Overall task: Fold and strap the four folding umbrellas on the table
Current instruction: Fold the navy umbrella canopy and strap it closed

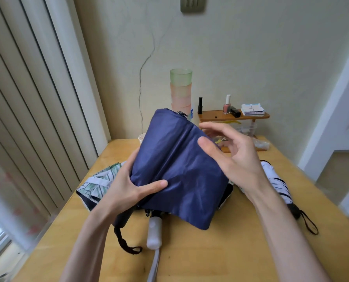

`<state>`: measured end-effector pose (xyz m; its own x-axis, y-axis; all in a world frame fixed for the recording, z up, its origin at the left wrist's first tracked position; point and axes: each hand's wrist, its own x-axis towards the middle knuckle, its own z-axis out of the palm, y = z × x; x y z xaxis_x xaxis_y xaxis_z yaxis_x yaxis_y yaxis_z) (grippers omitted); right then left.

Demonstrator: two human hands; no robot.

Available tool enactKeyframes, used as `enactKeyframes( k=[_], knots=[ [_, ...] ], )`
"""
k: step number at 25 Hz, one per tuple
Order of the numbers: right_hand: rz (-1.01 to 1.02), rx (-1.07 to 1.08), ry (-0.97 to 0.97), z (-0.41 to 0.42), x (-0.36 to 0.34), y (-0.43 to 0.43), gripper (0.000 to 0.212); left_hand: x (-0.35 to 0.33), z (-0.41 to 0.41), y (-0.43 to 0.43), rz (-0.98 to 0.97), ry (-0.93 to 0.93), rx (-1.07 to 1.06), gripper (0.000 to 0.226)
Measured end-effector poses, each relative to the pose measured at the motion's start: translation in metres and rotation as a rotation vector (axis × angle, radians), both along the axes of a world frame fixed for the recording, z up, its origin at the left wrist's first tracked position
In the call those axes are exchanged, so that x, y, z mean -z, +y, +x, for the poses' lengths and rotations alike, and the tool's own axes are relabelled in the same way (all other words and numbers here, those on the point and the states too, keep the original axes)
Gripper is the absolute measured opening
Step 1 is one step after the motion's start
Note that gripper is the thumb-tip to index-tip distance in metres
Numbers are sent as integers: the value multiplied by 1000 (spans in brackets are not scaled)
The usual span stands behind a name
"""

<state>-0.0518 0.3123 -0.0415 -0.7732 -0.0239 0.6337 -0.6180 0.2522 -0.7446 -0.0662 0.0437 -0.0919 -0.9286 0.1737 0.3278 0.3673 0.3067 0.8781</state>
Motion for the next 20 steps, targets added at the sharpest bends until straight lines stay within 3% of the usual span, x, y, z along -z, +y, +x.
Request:
enactKeyframes(
  k=[7, 10, 12, 15, 20],
  knots=[
    [77, 178, 94, -8, 7, -8, 28, 6, -3, 3, -79, 16, 44, 108],
    [138, 116, 77, -4, 4, -7, 19, 6, -3, 3, -43, -4, 56, 108],
    [211, 25, -81, -3, 5, 0, 26, 5, -1, 3, -7, -17, 42, 104],
    [258, -138, -322, 6, 5, 10, 34, 0, 2, 1, 95, -45, -19, 79],
    [182, -94, -204, 2, 7, 19, 36, -6, 3, -8, 126, 9, -76, 73]
  ],
)
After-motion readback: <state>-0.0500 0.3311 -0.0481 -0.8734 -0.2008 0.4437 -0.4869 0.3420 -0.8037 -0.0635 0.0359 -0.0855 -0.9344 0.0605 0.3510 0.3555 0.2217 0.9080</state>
